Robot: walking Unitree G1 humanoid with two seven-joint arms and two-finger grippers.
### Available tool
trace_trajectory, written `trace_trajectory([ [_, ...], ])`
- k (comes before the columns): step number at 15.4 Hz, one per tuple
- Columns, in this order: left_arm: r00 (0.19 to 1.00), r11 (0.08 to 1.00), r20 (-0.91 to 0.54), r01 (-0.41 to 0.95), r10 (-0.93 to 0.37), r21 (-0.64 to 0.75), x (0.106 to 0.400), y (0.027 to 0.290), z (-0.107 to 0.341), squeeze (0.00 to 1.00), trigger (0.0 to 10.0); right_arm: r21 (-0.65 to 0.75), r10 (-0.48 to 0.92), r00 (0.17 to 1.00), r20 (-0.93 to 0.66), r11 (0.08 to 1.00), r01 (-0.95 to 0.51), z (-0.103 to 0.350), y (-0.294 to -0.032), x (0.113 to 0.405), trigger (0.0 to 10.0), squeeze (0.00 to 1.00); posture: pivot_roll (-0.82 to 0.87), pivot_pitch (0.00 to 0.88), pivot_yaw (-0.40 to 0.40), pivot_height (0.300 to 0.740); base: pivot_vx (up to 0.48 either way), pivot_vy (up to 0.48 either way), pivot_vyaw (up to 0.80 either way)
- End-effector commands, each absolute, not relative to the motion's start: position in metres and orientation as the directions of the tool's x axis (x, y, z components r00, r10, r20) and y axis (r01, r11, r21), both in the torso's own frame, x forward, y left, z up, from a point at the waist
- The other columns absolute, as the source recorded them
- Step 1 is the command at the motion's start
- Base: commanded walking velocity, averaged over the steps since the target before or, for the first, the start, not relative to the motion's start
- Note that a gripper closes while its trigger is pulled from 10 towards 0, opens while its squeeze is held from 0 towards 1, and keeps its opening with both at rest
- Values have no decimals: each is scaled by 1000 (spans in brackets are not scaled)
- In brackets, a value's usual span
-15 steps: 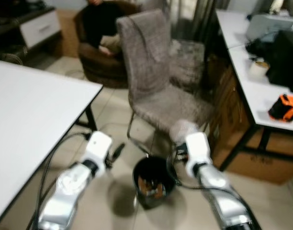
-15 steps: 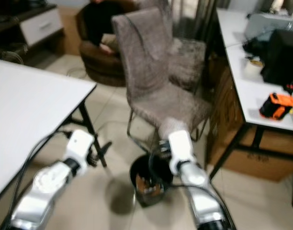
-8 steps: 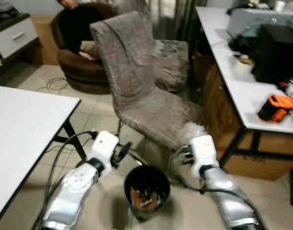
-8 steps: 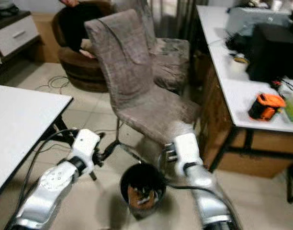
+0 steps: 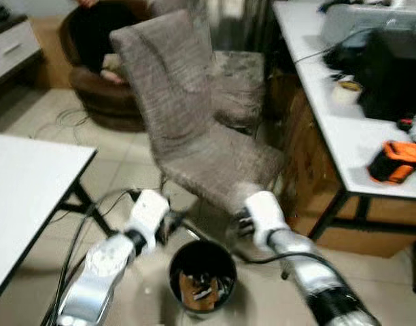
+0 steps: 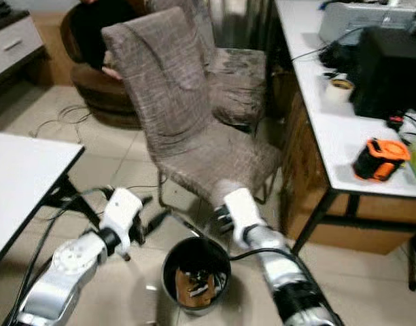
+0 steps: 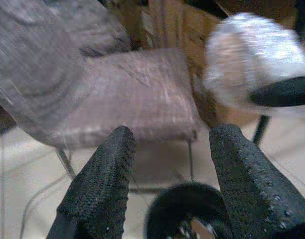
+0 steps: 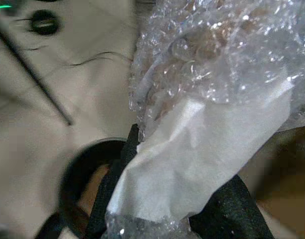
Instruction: Picking trash to rubbish bin
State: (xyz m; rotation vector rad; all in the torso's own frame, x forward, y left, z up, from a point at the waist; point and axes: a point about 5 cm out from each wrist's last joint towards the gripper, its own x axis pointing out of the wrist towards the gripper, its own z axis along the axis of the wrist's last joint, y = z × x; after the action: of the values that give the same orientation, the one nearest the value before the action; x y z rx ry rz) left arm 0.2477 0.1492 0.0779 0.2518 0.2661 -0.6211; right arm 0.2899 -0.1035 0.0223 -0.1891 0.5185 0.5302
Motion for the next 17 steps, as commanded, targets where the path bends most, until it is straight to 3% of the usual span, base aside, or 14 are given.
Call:
trace_trajectory([
  [1,746,750,-339,644,-573,149,243,145,79,0,10000,-23,447,717,-535,841,-541,17,-106,291,10000,0,-12,72,-1,740,0,0,0],
  [2,739,745,-352,650,-574,152,241,147,80,0,10000,52,461,710,-532,855,-515,16,-100,296,10000,0,-4,86,2,740,0,0,0],
  [7,649,668,-422,733,-633,126,224,159,90,0,10000,76,605,612,-510,740,-668,16,-76,299,10000,0,37,174,1,740,0,0,0],
  [10,626,656,-444,747,-641,105,211,159,92,0,10000,2,614,628,-479,716,-698,21,-74,304,10000,0,33,213,5,740,0,0,0],
  [14,620,659,-455,747,-639,92,206,157,90,0,10000,24,662,597,-454,679,-734,20,-67,299,10000,0,32,211,-13,740,0,0,0],
  [15,621,661,-457,745,-637,92,206,157,90,0,10000,59,674,606,-423,688,-724,23,-64,301,10000,1000,36,208,-15,740,0,0,0],
  [17,621,661,-461,745,-634,93,205,157,90,0,10000,76,689,602,-404,681,-728,25,-62,302,10000,1000,43,202,-17,740,0,0,0],
])
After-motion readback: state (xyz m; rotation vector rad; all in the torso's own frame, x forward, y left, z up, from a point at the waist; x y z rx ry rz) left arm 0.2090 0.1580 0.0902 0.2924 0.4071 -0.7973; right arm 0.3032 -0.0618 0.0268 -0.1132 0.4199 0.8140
